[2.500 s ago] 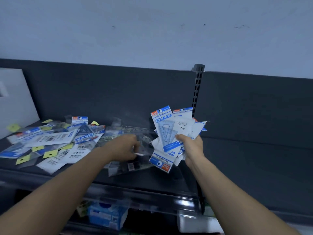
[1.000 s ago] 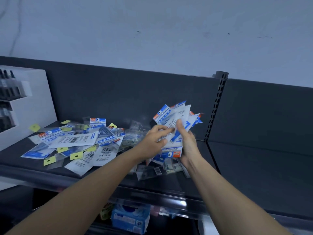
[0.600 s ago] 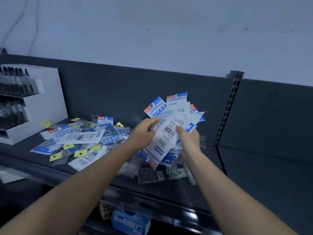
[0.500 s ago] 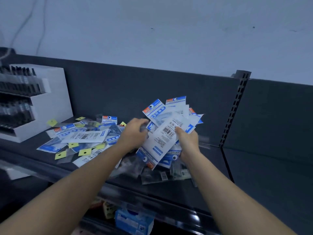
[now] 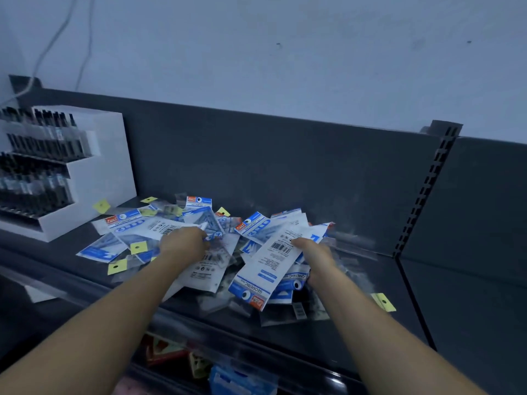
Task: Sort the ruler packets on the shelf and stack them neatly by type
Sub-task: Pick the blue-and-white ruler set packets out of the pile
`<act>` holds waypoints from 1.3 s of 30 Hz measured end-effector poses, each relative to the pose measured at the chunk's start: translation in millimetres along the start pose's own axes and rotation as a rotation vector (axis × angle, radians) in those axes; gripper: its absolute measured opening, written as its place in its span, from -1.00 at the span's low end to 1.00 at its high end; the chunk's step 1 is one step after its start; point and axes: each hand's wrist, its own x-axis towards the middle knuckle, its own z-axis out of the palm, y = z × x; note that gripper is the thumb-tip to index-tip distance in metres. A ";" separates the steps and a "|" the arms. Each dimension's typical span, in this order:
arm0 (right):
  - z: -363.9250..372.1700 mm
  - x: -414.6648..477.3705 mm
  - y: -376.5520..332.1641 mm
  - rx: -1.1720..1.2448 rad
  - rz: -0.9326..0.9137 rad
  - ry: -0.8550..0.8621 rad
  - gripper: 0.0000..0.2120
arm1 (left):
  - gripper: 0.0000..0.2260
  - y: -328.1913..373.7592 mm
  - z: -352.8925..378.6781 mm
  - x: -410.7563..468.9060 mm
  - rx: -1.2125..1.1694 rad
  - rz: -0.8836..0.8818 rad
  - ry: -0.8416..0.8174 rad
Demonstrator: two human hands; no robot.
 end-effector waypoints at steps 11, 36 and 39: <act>8.7 7.8 4.3 -0.003 0.080 0.005 -0.97 | -0.81 55.0 -28.8 -23.8 -0.548 0.459 0.468; 6.9 7.5 6.6 0.004 0.057 -0.024 -0.95 | 0.11 21.4 -22.8 -11.3 0.070 0.239 -0.389; 7.3 6.0 6.6 0.005 0.060 -0.033 -0.95 | 0.12 21.7 -27.7 -16.5 0.043 0.288 -0.388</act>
